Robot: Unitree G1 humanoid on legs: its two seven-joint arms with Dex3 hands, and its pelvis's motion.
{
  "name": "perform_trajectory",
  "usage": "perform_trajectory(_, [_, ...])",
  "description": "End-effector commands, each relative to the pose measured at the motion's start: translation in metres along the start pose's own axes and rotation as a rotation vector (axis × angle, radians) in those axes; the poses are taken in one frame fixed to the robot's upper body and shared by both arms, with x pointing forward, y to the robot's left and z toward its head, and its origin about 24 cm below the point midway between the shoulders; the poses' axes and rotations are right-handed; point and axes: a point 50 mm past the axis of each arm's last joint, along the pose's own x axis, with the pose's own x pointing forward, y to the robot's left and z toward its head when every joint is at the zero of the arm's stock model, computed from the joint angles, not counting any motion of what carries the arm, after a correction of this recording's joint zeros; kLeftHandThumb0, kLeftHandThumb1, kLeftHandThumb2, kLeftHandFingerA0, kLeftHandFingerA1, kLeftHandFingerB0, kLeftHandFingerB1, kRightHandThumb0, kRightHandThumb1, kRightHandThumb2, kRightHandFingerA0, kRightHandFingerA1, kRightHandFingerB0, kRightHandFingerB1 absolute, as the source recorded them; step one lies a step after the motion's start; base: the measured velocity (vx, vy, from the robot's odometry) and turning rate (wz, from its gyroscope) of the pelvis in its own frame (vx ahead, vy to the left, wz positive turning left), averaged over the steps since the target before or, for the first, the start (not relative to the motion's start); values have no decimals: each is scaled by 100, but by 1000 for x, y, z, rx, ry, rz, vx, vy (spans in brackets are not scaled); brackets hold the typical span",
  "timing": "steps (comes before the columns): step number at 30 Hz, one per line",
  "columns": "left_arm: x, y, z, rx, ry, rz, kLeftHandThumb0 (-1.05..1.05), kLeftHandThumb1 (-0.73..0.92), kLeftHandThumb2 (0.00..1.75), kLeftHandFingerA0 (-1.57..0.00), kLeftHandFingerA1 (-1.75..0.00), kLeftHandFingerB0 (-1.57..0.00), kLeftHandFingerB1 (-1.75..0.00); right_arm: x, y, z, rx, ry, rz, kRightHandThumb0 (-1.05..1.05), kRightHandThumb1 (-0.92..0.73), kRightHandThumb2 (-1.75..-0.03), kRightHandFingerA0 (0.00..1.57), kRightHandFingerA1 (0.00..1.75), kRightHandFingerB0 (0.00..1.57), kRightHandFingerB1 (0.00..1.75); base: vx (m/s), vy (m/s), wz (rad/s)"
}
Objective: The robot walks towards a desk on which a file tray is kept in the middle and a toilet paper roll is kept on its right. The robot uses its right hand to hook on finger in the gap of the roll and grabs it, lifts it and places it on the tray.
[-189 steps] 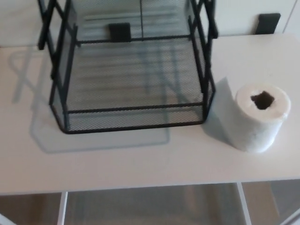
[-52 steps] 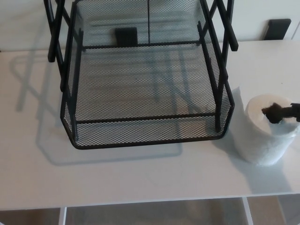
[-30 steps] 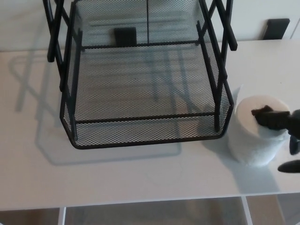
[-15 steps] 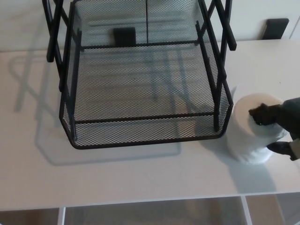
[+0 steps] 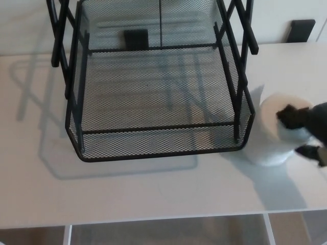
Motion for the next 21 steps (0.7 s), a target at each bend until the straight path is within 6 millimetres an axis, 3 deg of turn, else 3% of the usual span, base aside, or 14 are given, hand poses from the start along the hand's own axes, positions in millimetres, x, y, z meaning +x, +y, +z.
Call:
perform_trajectory(1, [-3,12,4,44,-49,45,-85,88,67,-41,-47,-27,-35,2,-69,-26,-39,18,-268,-18,-65,-64,88,160,95,62,0,0,0])
perform_trajectory(2, [-3,12,4,20,-47,46,-86,87,66,-41,-46,-28,-34,4,-93,-31,-20,40,-309,-23,-65,-66,89,159,94,62,0,0,0])
perform_trajectory(3, [-3,13,5,18,-48,47,-86,87,66,-41,-46,-28,-34,4,-96,-32,-16,41,-314,-23,-65,-66,89,159,94,62,0,0,0])
perform_trajectory(4, [-3,13,5,25,-48,47,-86,87,66,-43,-48,-28,-34,4,-106,-32,-24,37,-326,-21,-67,-68,90,151,92,68,0,0,0])
perform_trajectory(7, [-3,13,4,19,-45,49,-86,87,66,-45,-48,-29,-34,6,-142,-28,-69,5,-404,-23,-64,-66,95,154,94,63,0,0,0])
perform_trajectory(8, [-3,13,3,25,-44,51,-86,87,66,-45,-50,-29,-34,6,-151,-26,-81,-4,-429,-24,-63,-67,95,160,93,63,0,0,0])
perform_trajectory(9, [-3,13,2,56,-45,53,-88,88,67,-44,-49,-28,-34,5,-173,-21,-92,-37,-496,-29,-58,-64,95,163,93,64,0,0,0])
perform_trajectory(12, [-4,14,1,66,-45,54,-87,88,67,-43,-47,-28,-34,5,-187,-17,-101,-50,-535,-32,-58,-65,96,165,94,66,0,0,0])
perform_trajectory(14, [-4,14,1,29,-41,55,-86,87,67,-45,-52,-29,-35,7,-222,-2,-105,-103,-639,-26,-59,-71,96,163,92,71,0,0,0])
perform_trajectory(20, [-4,14,2,37,-44,58,-85,88,67,-44,-48,-28,-34,16,-237,23,-73,-166,-634,-25,-60,-75,95,162,94,65,0,0,0])
perform_trajectory(21, [-4,14,0,39,-49,57,-86,87,66,-43,-46,-27,-34,22,-237,36,-41,-218,-585,-31,-64,-63,88,165,91,59,0,0,0])
